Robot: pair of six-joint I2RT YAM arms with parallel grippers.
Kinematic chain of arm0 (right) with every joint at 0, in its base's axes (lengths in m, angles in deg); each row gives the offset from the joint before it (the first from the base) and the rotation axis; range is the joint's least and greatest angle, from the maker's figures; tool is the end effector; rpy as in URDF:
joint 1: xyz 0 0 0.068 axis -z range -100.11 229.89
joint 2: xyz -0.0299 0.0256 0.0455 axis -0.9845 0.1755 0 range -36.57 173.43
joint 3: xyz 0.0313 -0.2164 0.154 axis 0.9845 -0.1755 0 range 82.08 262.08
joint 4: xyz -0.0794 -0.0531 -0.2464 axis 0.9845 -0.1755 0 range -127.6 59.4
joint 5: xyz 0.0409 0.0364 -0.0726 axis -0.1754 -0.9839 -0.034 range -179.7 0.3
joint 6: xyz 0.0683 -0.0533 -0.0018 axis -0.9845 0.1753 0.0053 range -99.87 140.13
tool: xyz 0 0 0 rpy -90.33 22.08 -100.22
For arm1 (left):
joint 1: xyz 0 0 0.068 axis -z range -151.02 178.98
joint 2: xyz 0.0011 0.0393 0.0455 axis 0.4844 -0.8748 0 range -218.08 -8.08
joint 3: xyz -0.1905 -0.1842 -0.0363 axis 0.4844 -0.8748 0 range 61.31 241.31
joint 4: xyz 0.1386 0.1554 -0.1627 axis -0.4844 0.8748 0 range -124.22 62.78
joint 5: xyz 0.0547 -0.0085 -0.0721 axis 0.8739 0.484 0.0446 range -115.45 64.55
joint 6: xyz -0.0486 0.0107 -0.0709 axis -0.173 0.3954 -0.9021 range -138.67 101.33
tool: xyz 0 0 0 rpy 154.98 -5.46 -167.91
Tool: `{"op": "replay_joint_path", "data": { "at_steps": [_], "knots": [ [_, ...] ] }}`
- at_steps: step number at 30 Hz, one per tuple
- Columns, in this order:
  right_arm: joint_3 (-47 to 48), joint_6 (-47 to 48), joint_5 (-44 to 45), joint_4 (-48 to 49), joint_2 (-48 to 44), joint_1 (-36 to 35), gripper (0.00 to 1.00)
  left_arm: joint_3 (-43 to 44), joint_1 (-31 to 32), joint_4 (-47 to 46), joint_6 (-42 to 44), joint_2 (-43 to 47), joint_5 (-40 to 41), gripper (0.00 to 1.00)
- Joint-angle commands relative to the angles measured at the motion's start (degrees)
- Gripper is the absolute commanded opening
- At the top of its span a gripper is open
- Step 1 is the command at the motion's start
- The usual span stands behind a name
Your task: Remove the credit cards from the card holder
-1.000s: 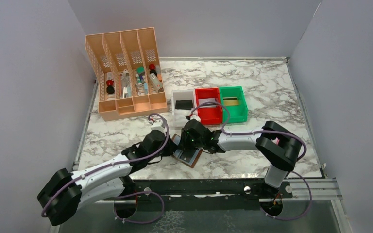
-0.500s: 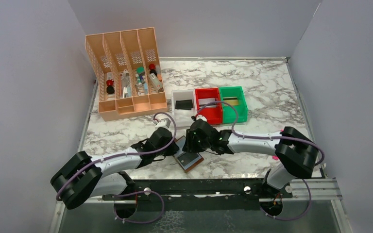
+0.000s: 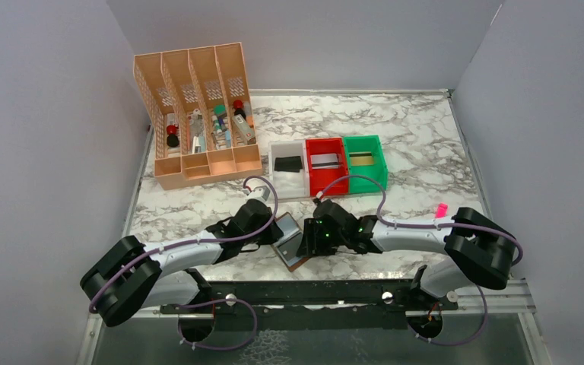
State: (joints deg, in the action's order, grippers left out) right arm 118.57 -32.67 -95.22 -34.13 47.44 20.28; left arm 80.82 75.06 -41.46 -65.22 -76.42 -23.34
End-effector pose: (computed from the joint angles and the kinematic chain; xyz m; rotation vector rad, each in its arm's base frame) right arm 0.1449 0.2619 0.1113 -0.2071 2.7018 0.8690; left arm 0.1723 -0.1751 0.1067 -0.0299 2.4262 -0.7579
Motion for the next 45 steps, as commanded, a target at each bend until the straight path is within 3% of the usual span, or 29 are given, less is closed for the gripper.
{"op": "replay_joint_path", "data": {
  "at_steps": [1, 9, 20, 31, 37, 40, 45],
  "knots": [
    [-1.76, -2.11, -0.25, 5.60, 2.53, -0.41, 0.50, 0.30, -0.22, -1.38, 1.66, 1.14, -3.52, 0.04],
    [3.28, 0.77, 6.11, 1.10, 5.51, 0.91, 0.45, -1.13, -0.22, -0.75, 1.88, 2.28, -5.59, 0.08],
    [8.11, 4.32, 3.15, 0.17, 8.54, 4.27, 0.46, -1.41, -0.21, 0.98, 1.46, 4.32, -5.45, 0.16],
    [15.64, 9.72, 3.99, -4.63, 15.02, 5.39, 0.37, 1.14, -0.21, 7.39, 4.55, 6.99, -1.91, 0.32],
    [16.93, 12.39, 4.98, -6.38, 17.16, 5.39, 0.36, 2.49, -0.21, 11.25, 6.08, 9.92, 3.84, 0.48],
    [16.99, 12.88, 4.74, -6.27, 17.80, 5.39, 0.36, 2.09, -0.21, 11.79, 5.65, 8.50, 3.33, 0.47],
    [17.45, 13.46, 3.73, -6.25, 16.79, 5.39, 0.36, -2.63, -0.21, 10.61, 1.98, 7.43, 0.99, 0.36]
  ]
}}
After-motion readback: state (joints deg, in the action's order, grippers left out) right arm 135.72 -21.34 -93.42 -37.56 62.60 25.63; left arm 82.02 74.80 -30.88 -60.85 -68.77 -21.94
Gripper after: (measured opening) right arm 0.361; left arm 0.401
